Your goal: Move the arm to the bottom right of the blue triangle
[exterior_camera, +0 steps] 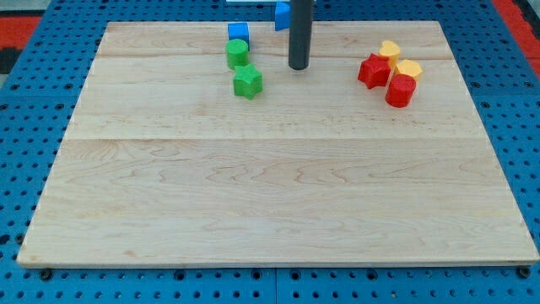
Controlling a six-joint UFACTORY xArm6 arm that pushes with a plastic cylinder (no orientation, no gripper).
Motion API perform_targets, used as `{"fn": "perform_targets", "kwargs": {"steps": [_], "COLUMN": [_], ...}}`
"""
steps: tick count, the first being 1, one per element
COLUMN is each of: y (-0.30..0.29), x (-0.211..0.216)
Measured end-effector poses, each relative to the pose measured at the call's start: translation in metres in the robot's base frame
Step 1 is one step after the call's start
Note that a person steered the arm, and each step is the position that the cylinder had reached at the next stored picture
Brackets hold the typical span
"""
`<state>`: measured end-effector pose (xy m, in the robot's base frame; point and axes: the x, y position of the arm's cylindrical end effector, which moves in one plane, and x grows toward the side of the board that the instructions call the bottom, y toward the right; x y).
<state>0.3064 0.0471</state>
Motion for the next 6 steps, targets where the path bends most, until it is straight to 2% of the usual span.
{"fn": "perform_targets", "kwargs": {"steps": [1, 2, 3, 4, 6], "y": [-0.025, -0.059, -0.068, -0.034, -0.010], "x": [0.026, 0.026, 0.025, 0.019, 0.009]}}
